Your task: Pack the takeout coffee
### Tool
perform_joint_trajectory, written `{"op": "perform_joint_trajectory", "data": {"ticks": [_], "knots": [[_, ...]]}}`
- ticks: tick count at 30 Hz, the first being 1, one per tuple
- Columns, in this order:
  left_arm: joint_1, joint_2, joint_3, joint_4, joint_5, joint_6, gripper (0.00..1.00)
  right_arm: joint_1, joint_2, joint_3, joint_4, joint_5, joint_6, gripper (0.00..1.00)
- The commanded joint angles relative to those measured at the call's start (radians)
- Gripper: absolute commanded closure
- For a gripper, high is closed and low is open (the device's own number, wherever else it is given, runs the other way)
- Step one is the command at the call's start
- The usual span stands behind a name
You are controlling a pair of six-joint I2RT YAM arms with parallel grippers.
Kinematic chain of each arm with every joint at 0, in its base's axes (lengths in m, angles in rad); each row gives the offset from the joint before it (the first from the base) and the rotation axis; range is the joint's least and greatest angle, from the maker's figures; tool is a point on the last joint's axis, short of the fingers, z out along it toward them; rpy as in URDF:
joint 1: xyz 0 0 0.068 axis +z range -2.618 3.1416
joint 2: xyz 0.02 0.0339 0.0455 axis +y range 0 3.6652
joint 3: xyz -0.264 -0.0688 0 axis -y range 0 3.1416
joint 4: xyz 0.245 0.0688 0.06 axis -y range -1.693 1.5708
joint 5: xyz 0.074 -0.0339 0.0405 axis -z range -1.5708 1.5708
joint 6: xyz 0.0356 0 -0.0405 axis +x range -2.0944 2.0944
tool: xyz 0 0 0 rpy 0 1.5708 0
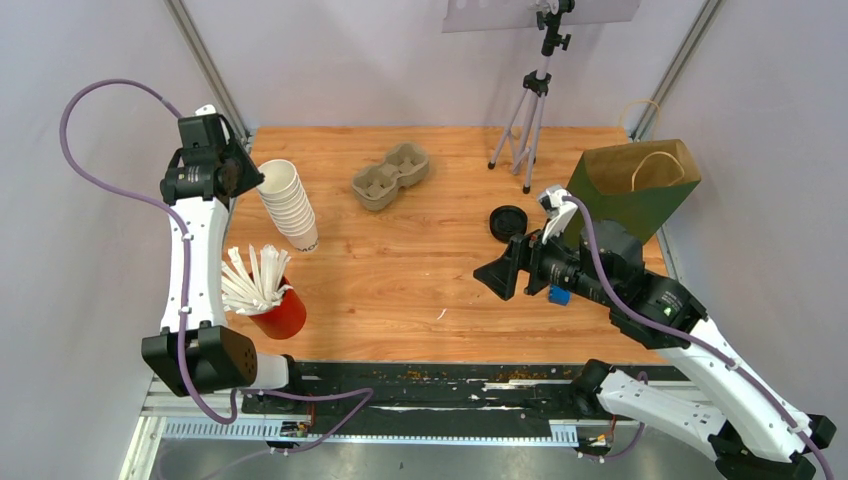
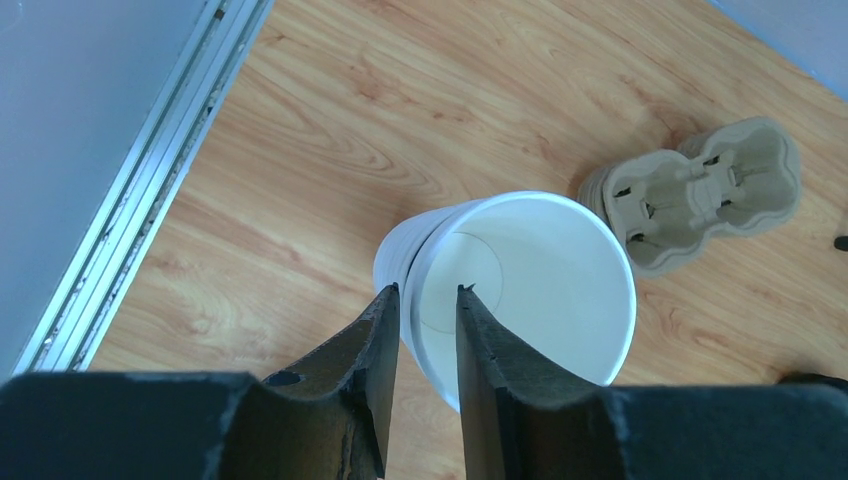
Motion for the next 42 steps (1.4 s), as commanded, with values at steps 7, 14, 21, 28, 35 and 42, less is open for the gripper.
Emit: {"op": "perform_joint_trajectory", "data": {"ticks": [7, 14, 21, 28, 35, 42], "knots": [[0.01, -0.002, -0.006, 0.032, 0.01, 0.022, 0.66, -0.003, -0.004, 0.008, 0.005, 0.022, -0.03, 0.18], [0.01, 0.006, 0.006, 0.024, 0.022, 0.027, 0.7, -0.002, -0.005, 0.005, 0.004, 0.027, -0.032, 0.18], [0.01, 0.007, -0.004, 0.022, 0.022, 0.034, 0.72, -0.003, -0.011, -0.001, 0.002, 0.032, -0.035, 0.18], [0.01, -0.008, 0.015, 0.022, 0.039, 0.055, 0.87, -0.003, 0.025, 0.03, -0.018, 0.032, -0.067, 0.17], [0.01, -0.001, 0.071, -0.006, 0.075, 0.065, 1.0, -0.003, 0.039, 0.025, 0.003, 0.032, -0.071, 0.17], [0.009, -0.017, 0.109, 0.012, 0.12, 0.041, 1.0, -0.003, 0.065, 0.046, 0.02, 0.031, -0.089, 0.17]]}}
